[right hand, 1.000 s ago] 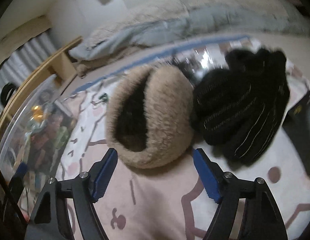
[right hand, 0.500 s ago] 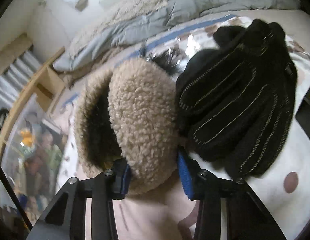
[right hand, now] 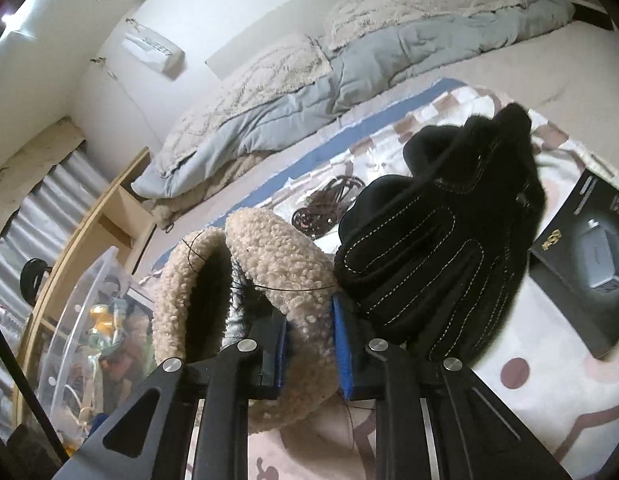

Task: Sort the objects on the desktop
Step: 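Grasp the band of the beige fuzzy earmuff with the right tool, then lift the earmuff with the right tool toward the left tool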

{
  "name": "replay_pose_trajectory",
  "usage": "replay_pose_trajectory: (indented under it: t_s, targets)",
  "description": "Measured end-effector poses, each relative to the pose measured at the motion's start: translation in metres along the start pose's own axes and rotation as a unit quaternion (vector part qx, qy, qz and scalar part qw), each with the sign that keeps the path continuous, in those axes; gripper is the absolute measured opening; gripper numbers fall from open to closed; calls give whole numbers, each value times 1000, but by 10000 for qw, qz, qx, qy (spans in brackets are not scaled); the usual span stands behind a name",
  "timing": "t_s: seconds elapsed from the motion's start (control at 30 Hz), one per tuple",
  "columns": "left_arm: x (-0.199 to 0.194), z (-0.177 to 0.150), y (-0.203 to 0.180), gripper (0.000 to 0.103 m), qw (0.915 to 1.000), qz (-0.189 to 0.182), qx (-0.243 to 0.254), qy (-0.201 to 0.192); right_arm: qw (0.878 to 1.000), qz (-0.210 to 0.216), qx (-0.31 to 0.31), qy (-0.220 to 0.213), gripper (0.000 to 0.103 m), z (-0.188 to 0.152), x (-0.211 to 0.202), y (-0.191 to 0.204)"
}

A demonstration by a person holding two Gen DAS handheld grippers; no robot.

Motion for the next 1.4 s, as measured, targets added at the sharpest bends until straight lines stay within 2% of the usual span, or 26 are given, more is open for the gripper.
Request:
replay_pose_trajectory:
  t_s: [0.23,0.33,0.47,0.57,0.63,0.73,0.83,0.9,1.0,1.13,1.17,1.2,1.27,1.4]
  targets:
    - [-6,2,-2,103,9999,-98,-57,-45,9991,124,-286,-299,21,12,-27,12]
    - [-10,3,-5,103,9999,-125,5,-98,9944,77,-944,-480,21,11,-48,26]
    - [-13,3,-8,103,9998,-177,47,-115,9792,-158,-1880,-749,21,-3,-73,40]
    - [-15,4,-11,103,9997,-220,49,-122,9625,-378,-2556,-828,21,-23,-81,49]
    - [-16,4,-13,103,9996,-220,82,-138,9497,-376,-3037,-663,21,-43,-76,56]
    - [-18,4,-15,103,9996,-220,119,-143,9409,-142,-3374,-274,21,-68,-63,65]
    - [-20,5,-13,103,9996,-229,75,-110,9252,27,-3796,3,21,-90,-51,78]
    - [-22,5,-13,103,9996,-260,36,-44,9197,124,-3921,127,26,-99,-48,82]
    - [-22,4,-13,103,9997,-209,122,25,9196,226,-3902,405,26,-111,-41,83]
    - [-19,-6,-12,103,9993,-169,199,267,9277,340,-3638,763,29,-117,-32,77]
    - [-18,-10,-12,103,9990,-144,223,349,9301,371,-3566,804,34,-118,-31,78]
    - [-17,-13,-13,103,9988,-125,240,398,9327,431,-3476,853,50,-118,-30,78]
    - [-17,-22,-12,103,9983,-75,259,514,9359,652,-3348,878,70,-123,-35,83]
    - [-12,-39,-15,103,9960,-32,365,815,9370,1219,-3127,972,70,-127,-45,99]
Point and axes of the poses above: each gripper's, at about its wrist camera, not at the fingertips, and x roughly the way its jaws point, y to its left, z to its top, the point moved 9 cm from there along x, roughly the way its jaws point, and after that the axes turned 3 degrees about x, right-handed, at the moved point
